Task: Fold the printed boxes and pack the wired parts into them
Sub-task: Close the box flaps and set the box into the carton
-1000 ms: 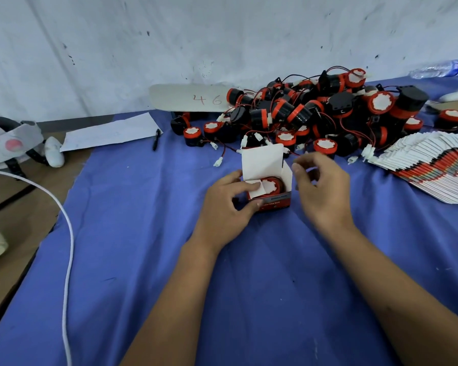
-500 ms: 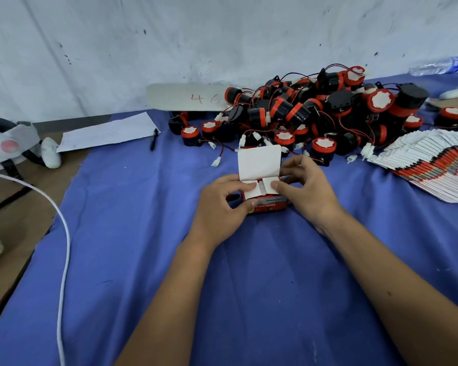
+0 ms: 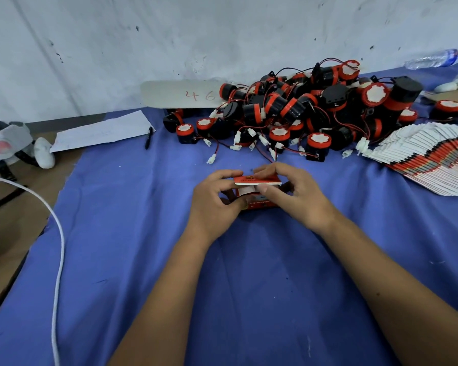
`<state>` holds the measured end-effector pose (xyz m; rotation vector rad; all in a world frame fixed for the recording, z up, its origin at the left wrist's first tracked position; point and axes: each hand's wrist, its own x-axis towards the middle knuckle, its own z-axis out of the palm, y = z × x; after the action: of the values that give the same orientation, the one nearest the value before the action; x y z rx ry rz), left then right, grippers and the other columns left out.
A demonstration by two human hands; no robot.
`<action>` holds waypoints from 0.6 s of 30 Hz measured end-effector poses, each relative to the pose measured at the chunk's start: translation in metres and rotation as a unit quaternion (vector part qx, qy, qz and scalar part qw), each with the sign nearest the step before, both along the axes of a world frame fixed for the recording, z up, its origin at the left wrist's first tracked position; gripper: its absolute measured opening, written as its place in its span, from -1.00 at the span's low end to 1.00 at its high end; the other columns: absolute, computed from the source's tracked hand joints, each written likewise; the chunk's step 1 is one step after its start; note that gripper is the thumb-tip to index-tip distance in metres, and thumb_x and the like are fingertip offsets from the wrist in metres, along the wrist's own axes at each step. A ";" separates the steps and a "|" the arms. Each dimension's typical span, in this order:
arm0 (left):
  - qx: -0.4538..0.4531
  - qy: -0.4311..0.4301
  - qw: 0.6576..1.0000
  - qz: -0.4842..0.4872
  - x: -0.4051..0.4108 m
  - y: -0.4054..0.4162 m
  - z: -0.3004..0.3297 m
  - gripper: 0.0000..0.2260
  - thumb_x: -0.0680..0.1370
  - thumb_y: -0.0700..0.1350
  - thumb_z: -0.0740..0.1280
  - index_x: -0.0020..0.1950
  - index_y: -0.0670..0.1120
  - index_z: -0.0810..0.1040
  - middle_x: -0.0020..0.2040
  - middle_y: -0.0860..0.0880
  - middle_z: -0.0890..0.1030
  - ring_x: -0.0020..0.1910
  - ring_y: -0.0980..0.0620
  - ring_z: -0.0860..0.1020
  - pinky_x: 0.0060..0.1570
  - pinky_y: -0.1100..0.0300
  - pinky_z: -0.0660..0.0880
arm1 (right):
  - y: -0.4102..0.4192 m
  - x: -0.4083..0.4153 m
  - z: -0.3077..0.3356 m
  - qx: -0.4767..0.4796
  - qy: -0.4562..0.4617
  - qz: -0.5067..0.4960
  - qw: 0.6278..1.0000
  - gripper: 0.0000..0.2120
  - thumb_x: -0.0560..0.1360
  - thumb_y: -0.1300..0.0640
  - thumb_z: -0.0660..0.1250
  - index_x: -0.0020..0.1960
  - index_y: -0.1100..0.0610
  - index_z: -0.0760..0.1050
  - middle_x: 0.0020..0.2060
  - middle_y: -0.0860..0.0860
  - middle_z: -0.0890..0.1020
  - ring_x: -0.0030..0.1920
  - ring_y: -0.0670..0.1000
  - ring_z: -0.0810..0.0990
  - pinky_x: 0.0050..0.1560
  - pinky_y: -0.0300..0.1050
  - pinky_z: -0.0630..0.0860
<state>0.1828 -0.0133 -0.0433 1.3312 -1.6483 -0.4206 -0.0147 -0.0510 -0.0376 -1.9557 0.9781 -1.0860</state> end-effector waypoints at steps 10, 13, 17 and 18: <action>0.076 0.116 0.990 -0.040 0.009 0.001 0.000 -0.63 0.34 -0.37 0.62 -0.19 -0.17 0.43 0.25 -0.07 0.67 0.16 0.08 0.68 0.03 0.05 0.65 | 0.002 -0.001 -0.001 0.054 -0.040 0.034 0.997 -0.69 0.43 0.27 0.56 0.14 0.06 0.65 0.24 -0.06 0.61 0.26 -0.19 0.55 0.04 -0.30 0.55; 0.110 0.148 0.980 -0.073 0.015 0.002 0.002 -0.58 0.35 -0.35 0.63 -0.09 -0.15 0.40 0.29 -0.07 0.65 0.01 -0.14 0.70 0.01 -0.12 0.67 | 0.003 0.000 0.000 0.072 -0.058 0.032 0.995 -0.67 0.41 0.32 0.56 0.11 0.05 0.67 0.22 -0.06 0.61 0.21 -0.22 0.56 -0.01 -0.33 0.56; 0.097 0.170 0.976 -0.095 0.015 0.003 0.004 -0.65 0.45 -0.32 0.57 0.14 -0.14 0.53 0.20 -0.03 0.67 -0.25 -0.12 0.60 -0.13 -0.03 0.67 | 0.004 0.001 0.002 0.087 -0.084 0.030 0.992 -0.72 0.43 0.30 0.55 0.11 0.08 0.68 0.14 -0.06 0.67 0.18 -0.12 0.63 0.13 -0.18 0.60; 0.092 0.164 0.977 -0.097 0.015 0.003 0.003 -0.68 0.47 -0.31 0.56 0.16 -0.12 0.58 0.18 0.00 0.67 -0.26 -0.06 0.59 -0.16 0.04 0.65 | 0.004 0.002 0.002 0.090 -0.088 0.027 0.992 -0.73 0.43 0.30 0.55 0.10 0.09 0.68 0.13 -0.06 0.68 0.18 -0.11 0.63 0.18 -0.15 0.60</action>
<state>0.1979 -0.0107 -0.0401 1.1610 -1.4908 -0.8807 -0.0129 -0.0469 -0.0359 -1.7012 0.8900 -1.0805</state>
